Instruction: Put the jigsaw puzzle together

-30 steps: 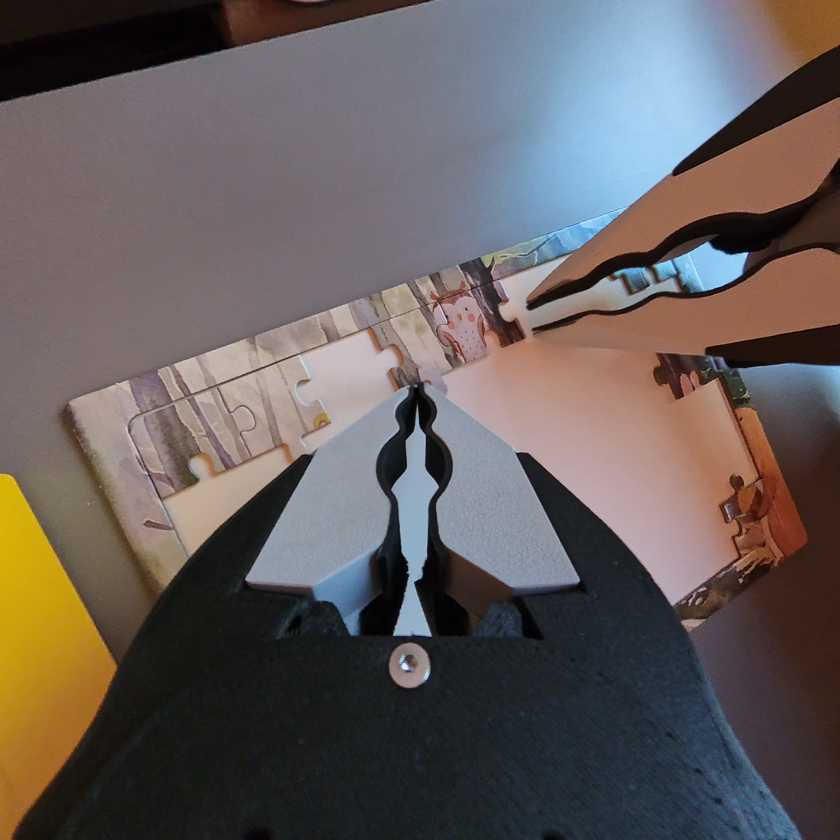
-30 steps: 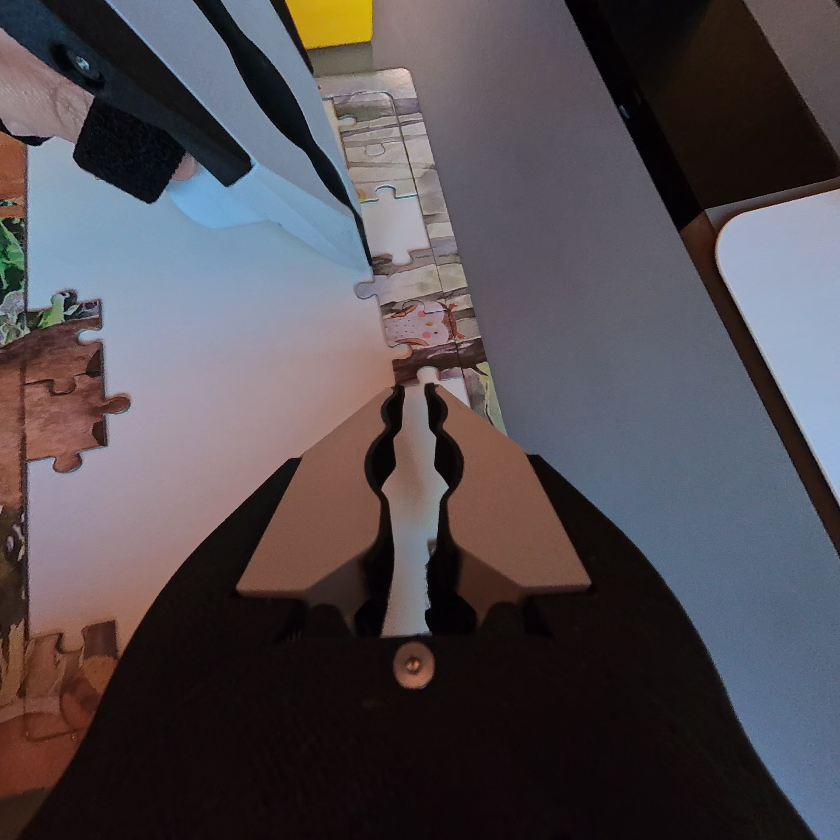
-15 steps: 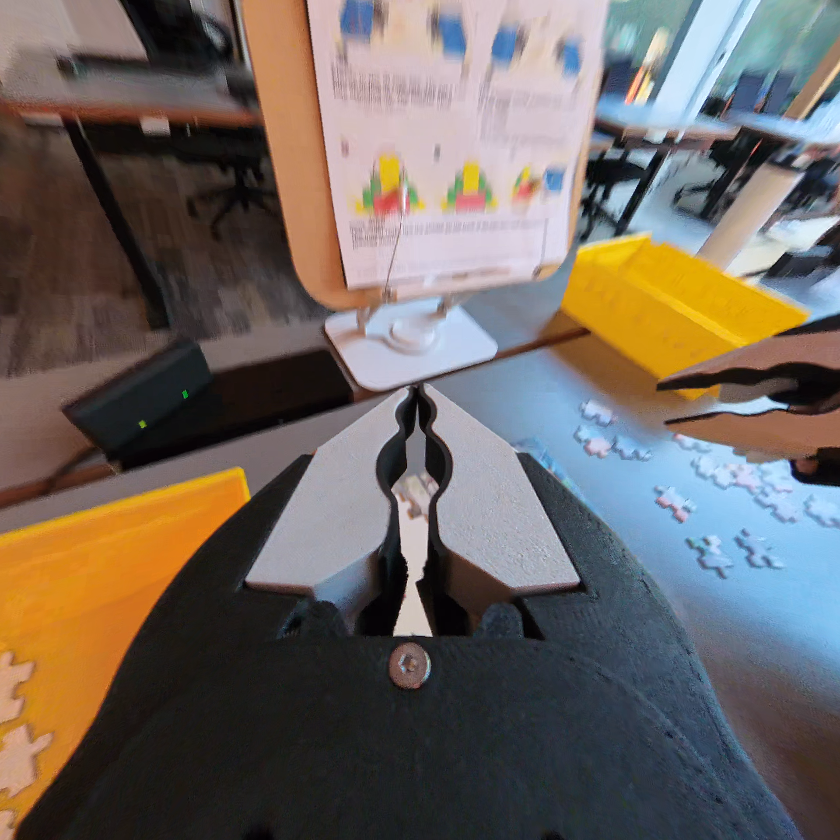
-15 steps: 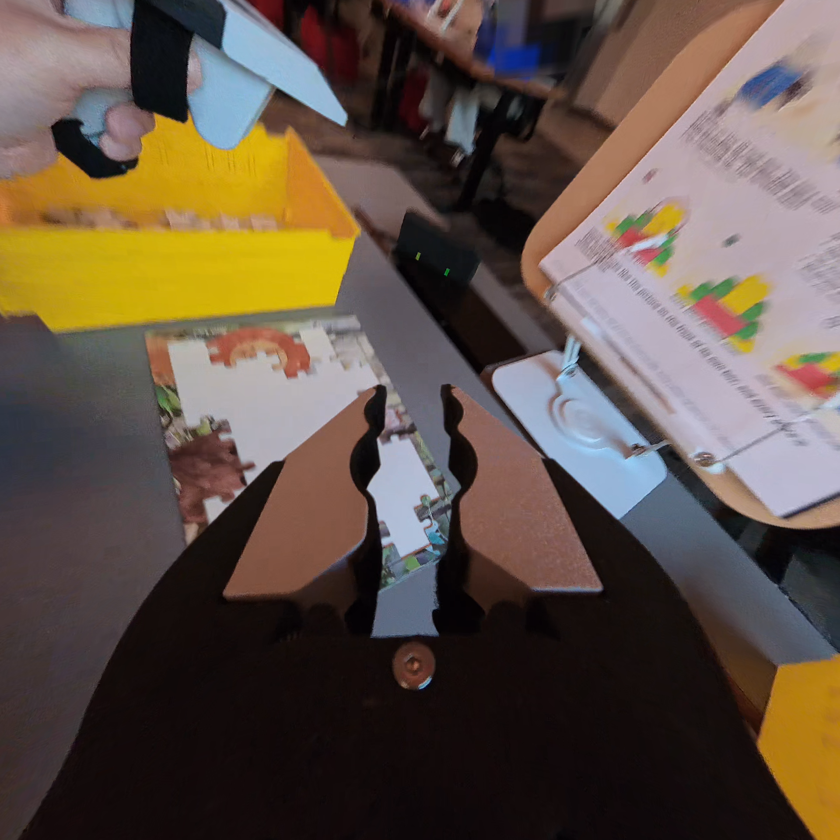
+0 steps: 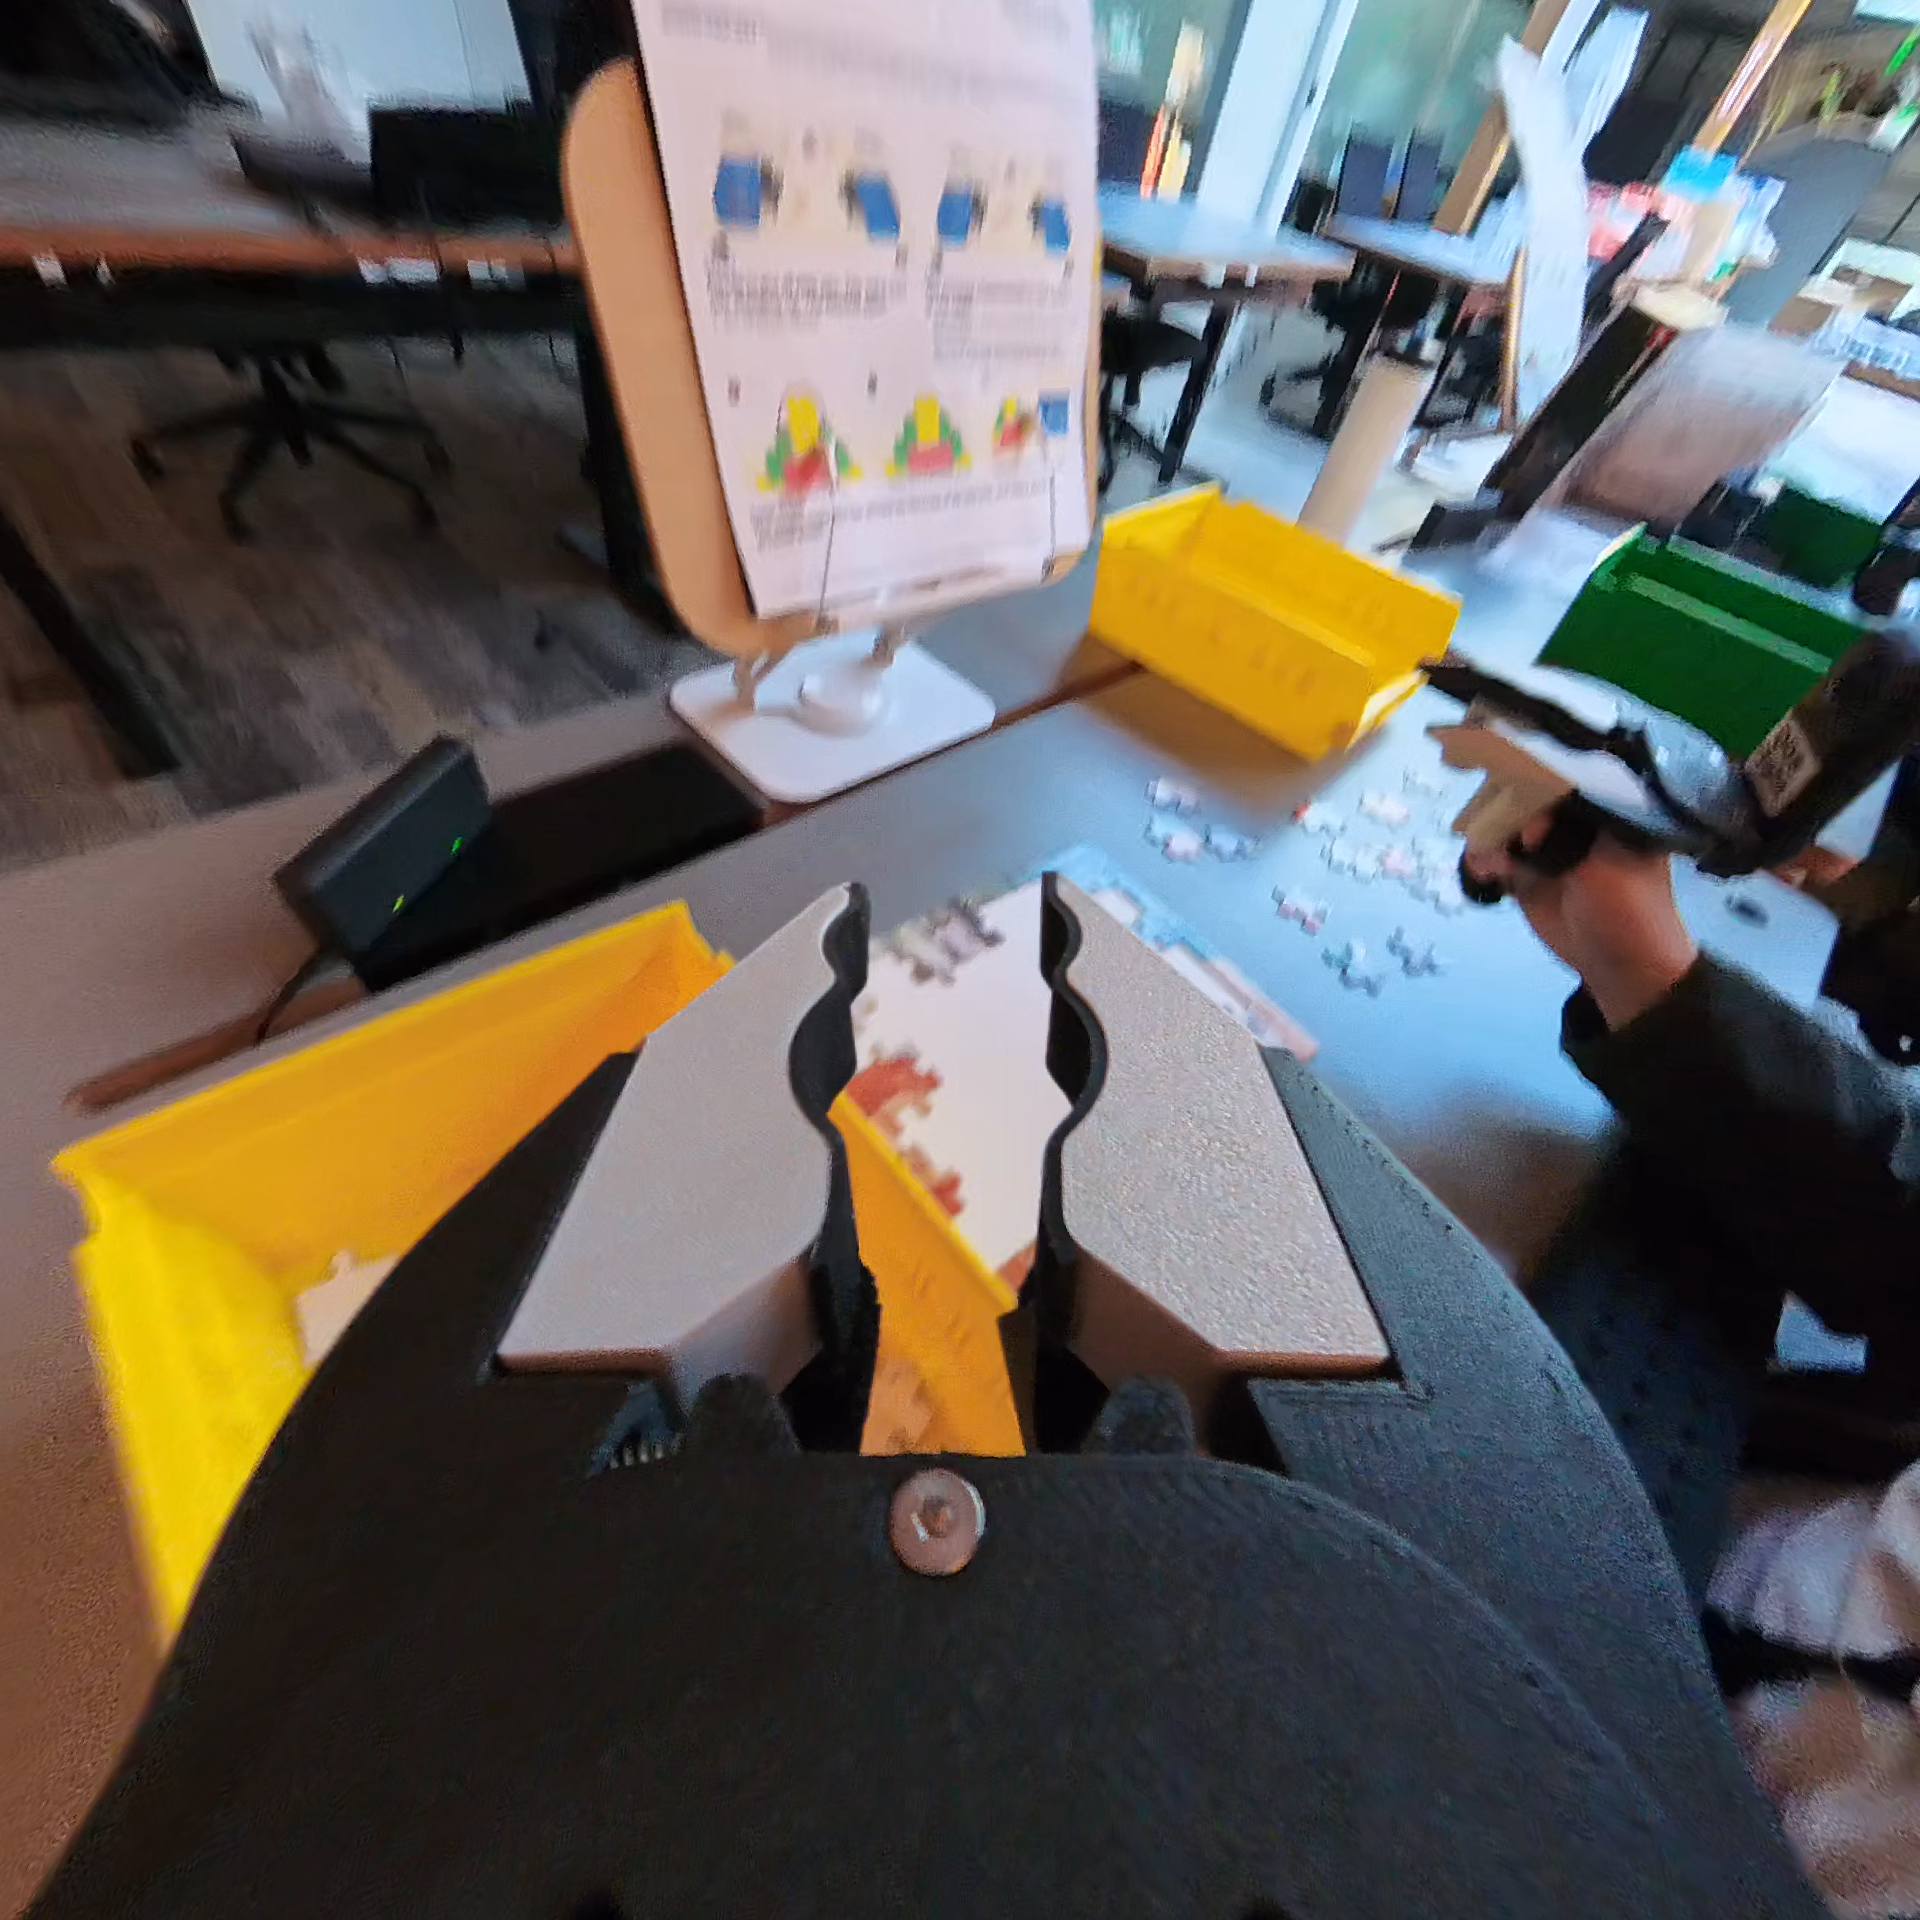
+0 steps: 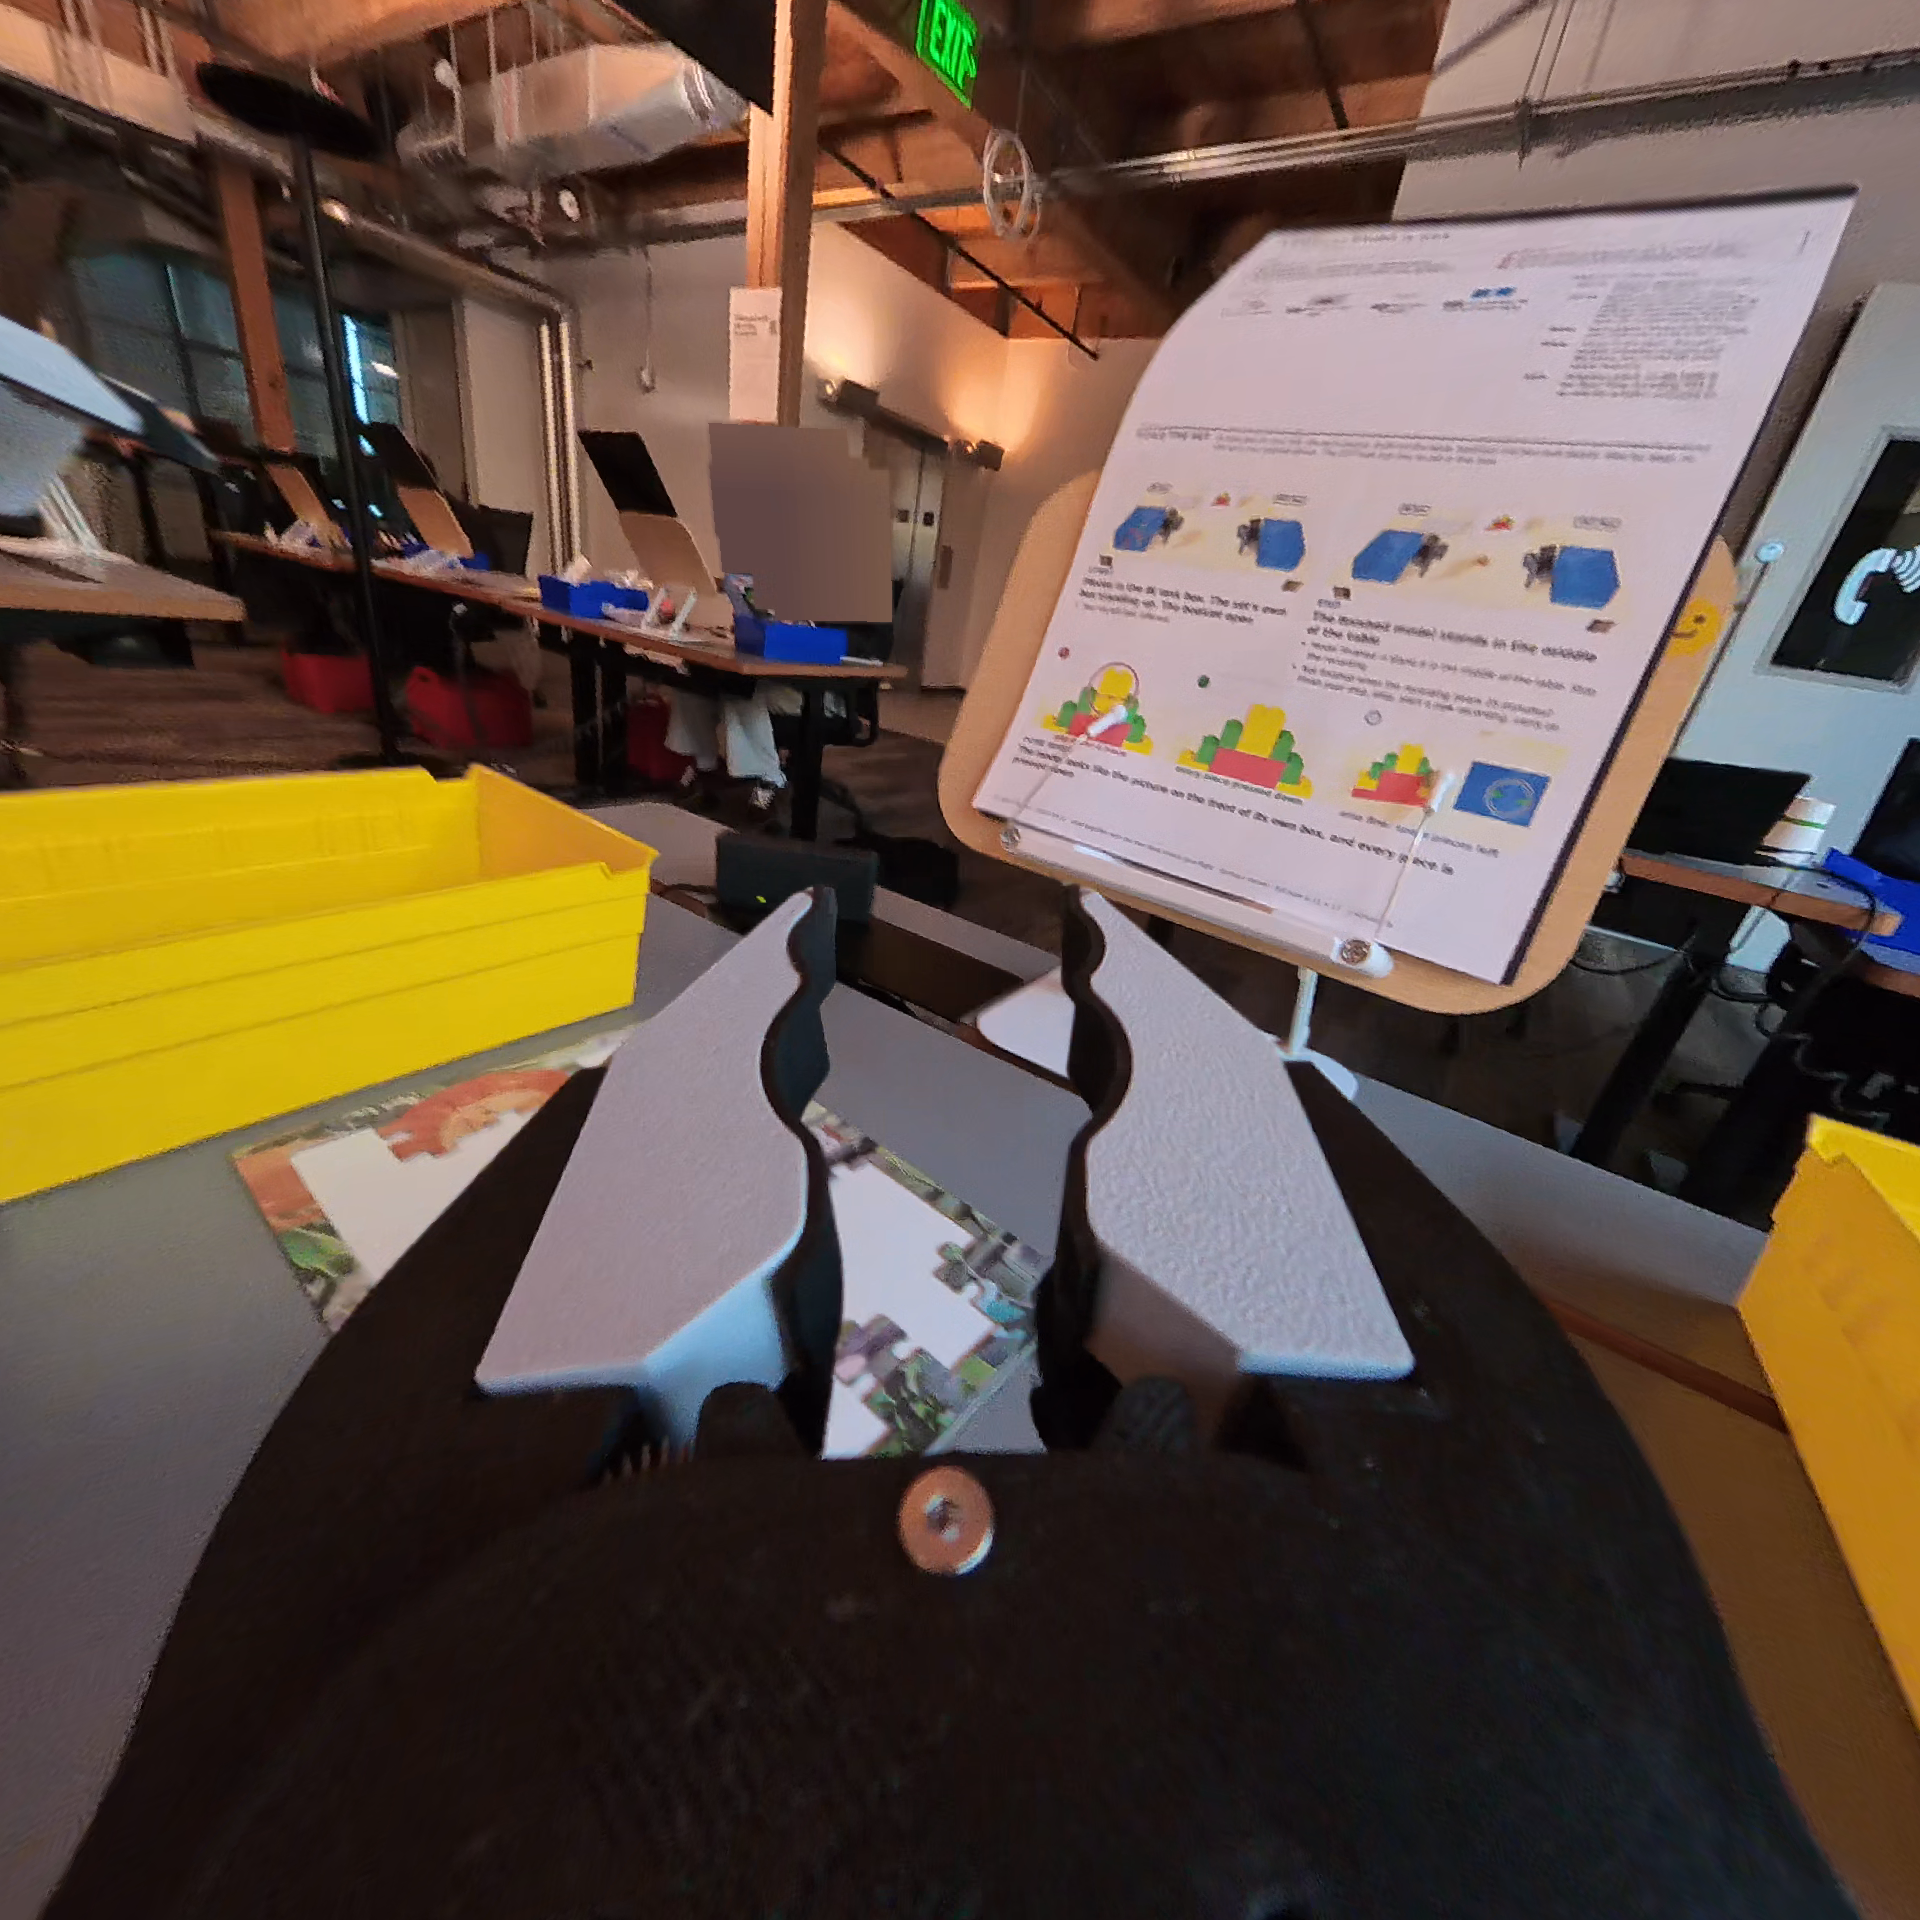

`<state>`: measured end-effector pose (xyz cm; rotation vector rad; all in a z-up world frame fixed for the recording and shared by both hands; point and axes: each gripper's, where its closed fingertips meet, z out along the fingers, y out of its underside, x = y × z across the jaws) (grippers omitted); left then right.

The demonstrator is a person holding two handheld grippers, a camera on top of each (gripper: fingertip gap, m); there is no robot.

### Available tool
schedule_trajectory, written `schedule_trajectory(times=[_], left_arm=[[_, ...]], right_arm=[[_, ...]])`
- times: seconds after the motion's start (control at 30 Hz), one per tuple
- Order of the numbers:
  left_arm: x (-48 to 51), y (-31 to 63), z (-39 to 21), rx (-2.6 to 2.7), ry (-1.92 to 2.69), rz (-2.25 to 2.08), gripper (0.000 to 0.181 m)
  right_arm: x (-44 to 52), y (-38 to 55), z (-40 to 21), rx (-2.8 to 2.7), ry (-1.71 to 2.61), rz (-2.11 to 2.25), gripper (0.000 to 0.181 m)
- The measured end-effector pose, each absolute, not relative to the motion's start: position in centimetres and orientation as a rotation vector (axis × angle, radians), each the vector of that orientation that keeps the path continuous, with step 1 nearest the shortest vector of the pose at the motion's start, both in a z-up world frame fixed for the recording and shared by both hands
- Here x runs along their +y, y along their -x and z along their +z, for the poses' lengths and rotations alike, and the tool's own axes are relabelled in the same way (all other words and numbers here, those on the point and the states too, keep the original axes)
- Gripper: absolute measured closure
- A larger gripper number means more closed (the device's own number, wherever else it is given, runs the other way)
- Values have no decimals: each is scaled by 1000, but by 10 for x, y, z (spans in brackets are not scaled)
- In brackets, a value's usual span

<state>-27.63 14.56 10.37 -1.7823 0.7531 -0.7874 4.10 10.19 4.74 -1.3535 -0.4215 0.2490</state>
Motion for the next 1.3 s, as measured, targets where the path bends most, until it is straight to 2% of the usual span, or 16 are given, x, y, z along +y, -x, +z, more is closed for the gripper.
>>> schedule_trajectory(times=[0.2, 0.33, 0.4, 0.43, 0.5, 0.63, 0.77, 1.17, 1.3], left_arm=[[164, 310, 58, 891, 1894, -618, 161], [183, 307, 29, 1062, 1870, -388, 156], [206, 322, -5, 1132, 1908, -112, 150], [214, 331, -25, 1169, 1957, -8, 153], [216, 346, -62, 1234, 2116, 58, 145], [220, 337, -89, 1275, 2182, -44, 133], [214, 338, -117, 1301, 2346, -90, 112], [163, 362, -142, 1228, 2773, -292, 112], [146, 366, -142, 1131, 2928, -376, 124]], right_arm=[[110, -61, 34, -394, 1326, 129, 139], [122, -61, 14, -435, 1392, 96, 139], [125, -58, 6, -460, 1416, 88, 139], [126, -56, 3, -472, 1423, 88, 139], [127, -52, -3, -502, 1435, 78, 139], [128, -44, -10, -565, 1454, 49, 139], [127, -37, -15, -615, 1459, 34, 139], [126, -33, -18, -649, 1465, 25, 138], [126, -33, -20, -656, 1469, 23, 138]])
